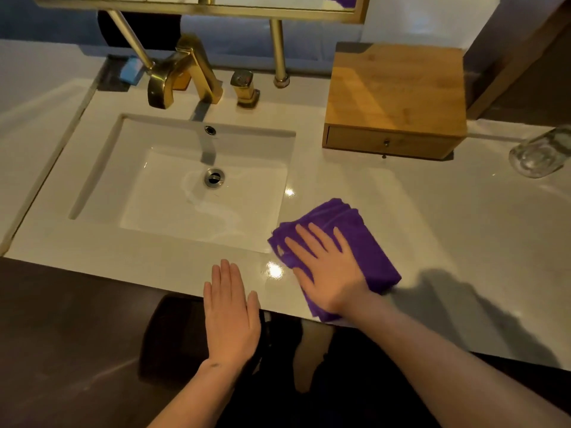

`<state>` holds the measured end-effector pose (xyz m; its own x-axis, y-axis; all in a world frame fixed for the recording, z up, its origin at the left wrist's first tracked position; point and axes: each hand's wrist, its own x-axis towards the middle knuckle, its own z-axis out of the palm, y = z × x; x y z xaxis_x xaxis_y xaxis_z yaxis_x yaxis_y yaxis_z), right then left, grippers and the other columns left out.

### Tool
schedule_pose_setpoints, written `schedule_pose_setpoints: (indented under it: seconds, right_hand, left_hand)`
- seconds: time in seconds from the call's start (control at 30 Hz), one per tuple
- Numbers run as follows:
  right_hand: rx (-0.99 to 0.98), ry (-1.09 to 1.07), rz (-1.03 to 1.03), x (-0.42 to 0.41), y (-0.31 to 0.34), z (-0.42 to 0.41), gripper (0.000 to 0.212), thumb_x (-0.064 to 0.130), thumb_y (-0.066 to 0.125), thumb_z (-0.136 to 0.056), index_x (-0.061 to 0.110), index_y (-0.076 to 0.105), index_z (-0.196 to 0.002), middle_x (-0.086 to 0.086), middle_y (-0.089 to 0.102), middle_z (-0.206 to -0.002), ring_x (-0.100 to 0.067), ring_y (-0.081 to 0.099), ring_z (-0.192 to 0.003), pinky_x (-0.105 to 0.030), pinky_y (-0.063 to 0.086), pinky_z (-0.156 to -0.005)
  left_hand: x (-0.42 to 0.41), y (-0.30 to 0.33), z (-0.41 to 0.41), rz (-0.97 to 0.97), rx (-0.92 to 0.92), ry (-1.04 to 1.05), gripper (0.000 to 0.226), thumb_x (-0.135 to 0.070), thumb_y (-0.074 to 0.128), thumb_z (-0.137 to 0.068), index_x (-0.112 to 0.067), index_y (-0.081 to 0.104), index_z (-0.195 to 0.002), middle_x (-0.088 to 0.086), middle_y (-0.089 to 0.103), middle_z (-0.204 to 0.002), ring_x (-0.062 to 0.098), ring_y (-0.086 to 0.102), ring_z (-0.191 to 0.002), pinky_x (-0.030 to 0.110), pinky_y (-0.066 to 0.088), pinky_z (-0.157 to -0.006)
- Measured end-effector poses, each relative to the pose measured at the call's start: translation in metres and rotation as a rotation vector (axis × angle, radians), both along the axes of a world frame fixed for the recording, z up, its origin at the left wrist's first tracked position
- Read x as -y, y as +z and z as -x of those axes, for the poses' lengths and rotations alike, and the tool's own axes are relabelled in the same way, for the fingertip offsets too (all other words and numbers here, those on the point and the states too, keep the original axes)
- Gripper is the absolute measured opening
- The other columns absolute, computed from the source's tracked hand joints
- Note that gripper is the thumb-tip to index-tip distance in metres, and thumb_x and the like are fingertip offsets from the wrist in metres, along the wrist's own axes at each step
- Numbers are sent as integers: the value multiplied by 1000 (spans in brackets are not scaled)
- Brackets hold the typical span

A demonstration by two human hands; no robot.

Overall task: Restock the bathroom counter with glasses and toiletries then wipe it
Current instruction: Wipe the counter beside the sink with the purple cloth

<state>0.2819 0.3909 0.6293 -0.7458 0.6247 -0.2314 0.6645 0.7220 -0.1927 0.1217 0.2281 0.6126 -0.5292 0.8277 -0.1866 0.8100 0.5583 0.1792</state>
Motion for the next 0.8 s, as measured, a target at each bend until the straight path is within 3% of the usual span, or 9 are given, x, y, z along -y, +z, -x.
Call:
schedule_pose_setpoints:
  seconds: [0.13, 0.27, 0.5, 0.67, 0.8]
  right_hand:
    - [1, -223, -80, -110, 0, -20, 59, 51, 26, -101, 33, 27, -157, 3, 21, -167, -20, 14, -154, -50, 10, -123]
    - [-14, -350, -103, -142, -7, -27, 59, 54, 20, -102, 31, 22, -157, 2, 19, -168, -21, 11, -154, -51, 8, -124]
    - [-31, -620, -136, -37, -9, -38, 59, 50, 26, -101, 28, 29, -156, 0, 28, -164, -23, 20, -153, -53, 12, -124]
    - [-41, -559, -124, 37, -18, -77, 59, 48, 35, -98, 29, 33, -155, 0, 31, -163, -21, 27, -151, -54, 18, -122]
    - [-23, -570, -126, 18, -18, -123, 60, 49, 38, -97, 32, 33, -155, 2, 28, -164, -20, 24, -152, -53, 18, -122]
  left_hand:
    - [-3, -3, -1, 15, -32, -27, 70, -42, 17, -103, 0, 12, -160, 17, 9, -170, 30, 5, -158, 48, 8, -127]
    - [0, -1, 1, 46, -45, -36, 70, -42, 16, -103, 0, 12, -159, 19, 12, -169, 32, 9, -157, 50, 14, -127]
    - [-2, 9, -4, 30, -2, -88, 71, -42, 19, -103, 1, 16, -159, 22, 12, -168, 36, 9, -157, 53, 18, -126]
    - [-16, 12, -46, -46, 109, -317, 67, -45, 21, -106, -14, 3, -162, 5, -5, -170, 19, -11, -158, 38, -4, -127]
    - [-37, 16, -77, -10, 148, -381, 68, -50, 11, -104, -18, -2, -162, 2, -12, -170, 18, -18, -157, 40, -6, -127]
